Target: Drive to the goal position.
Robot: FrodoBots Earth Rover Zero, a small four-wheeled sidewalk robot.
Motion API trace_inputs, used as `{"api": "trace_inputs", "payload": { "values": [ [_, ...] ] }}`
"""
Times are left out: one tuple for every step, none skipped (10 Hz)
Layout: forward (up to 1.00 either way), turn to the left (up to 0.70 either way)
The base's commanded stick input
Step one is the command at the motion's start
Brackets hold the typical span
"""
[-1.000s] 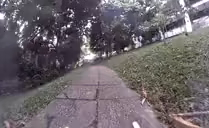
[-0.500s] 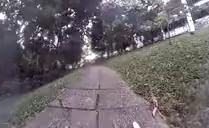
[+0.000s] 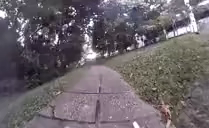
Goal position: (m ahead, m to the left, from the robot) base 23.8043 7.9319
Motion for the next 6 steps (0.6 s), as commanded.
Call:
{"api": "trace_inputs", "payload": {
  "values": [
    [0.70,0.01],
    [0.70,0.01],
    [0.70,0.01],
    [0.70,0.01],
    [0.70,0.01],
    [0.70,-0.03]
  ]
}}
